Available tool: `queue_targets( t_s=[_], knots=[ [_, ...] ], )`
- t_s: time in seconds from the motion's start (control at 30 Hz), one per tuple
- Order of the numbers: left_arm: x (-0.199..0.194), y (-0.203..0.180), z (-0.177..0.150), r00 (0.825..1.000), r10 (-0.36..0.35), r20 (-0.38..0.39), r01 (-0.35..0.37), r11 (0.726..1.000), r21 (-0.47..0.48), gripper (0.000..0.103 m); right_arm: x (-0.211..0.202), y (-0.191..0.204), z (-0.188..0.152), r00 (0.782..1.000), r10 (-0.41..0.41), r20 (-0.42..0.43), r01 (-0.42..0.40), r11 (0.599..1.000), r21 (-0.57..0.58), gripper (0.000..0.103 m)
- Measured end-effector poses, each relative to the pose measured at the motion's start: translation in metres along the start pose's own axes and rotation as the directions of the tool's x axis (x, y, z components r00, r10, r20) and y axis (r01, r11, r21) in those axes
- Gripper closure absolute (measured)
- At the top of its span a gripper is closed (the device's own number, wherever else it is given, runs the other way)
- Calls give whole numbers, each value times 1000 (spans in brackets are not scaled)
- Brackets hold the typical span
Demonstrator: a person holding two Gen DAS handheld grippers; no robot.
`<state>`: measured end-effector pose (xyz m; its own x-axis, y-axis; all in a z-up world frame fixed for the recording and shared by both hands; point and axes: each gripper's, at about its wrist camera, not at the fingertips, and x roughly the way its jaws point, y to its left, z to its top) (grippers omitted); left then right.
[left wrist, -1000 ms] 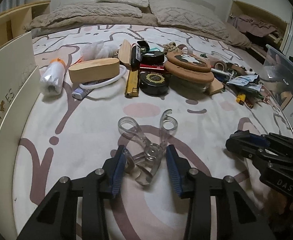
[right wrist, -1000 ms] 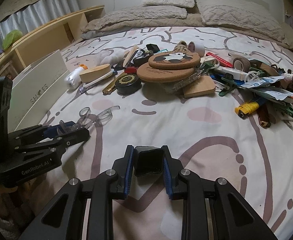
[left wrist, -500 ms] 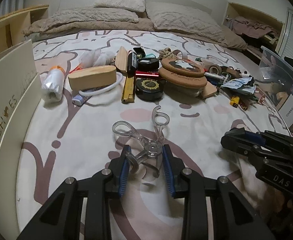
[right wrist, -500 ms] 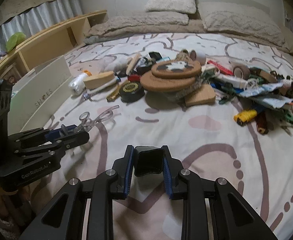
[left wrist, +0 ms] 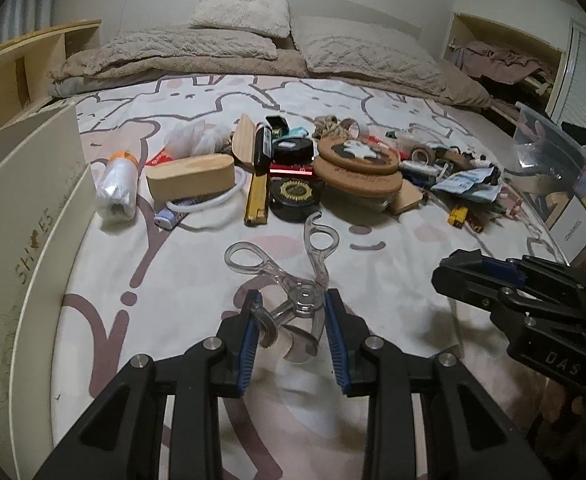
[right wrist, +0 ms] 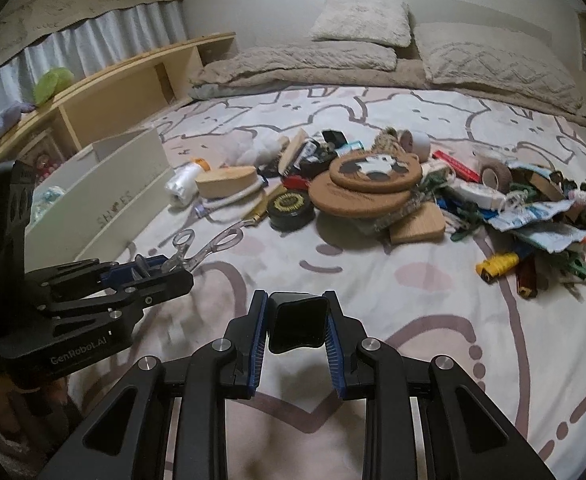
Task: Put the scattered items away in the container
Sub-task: 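Lift the clear scissors with left tool while right tool lifts the black piece, then carry the clear scissors in left tool while right tool carries the black piece to the box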
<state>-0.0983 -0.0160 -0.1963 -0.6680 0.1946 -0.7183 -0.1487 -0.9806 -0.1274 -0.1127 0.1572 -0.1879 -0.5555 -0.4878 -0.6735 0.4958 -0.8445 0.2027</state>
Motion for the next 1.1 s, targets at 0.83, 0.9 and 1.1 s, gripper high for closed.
queue_targets(
  t_s=[0.83, 0.9, 1.1],
  knots=[
    [-104, 37, 56, 972, 67, 225, -58, 997, -47, 72, -64, 45, 85, 977, 95, 190, -81, 993, -82, 76],
    [-112, 44, 57, 969, 75, 236, -63, 996, -59, 72, -66, 53, 90, 974, 113, 197, -96, 991, -92, 76],
    [-132, 63, 56, 962, 100, 256, -83, 993, -78, 72, -69, 74, 101, 965, 154, 213, -130, 984, -123, 76]
  ],
)
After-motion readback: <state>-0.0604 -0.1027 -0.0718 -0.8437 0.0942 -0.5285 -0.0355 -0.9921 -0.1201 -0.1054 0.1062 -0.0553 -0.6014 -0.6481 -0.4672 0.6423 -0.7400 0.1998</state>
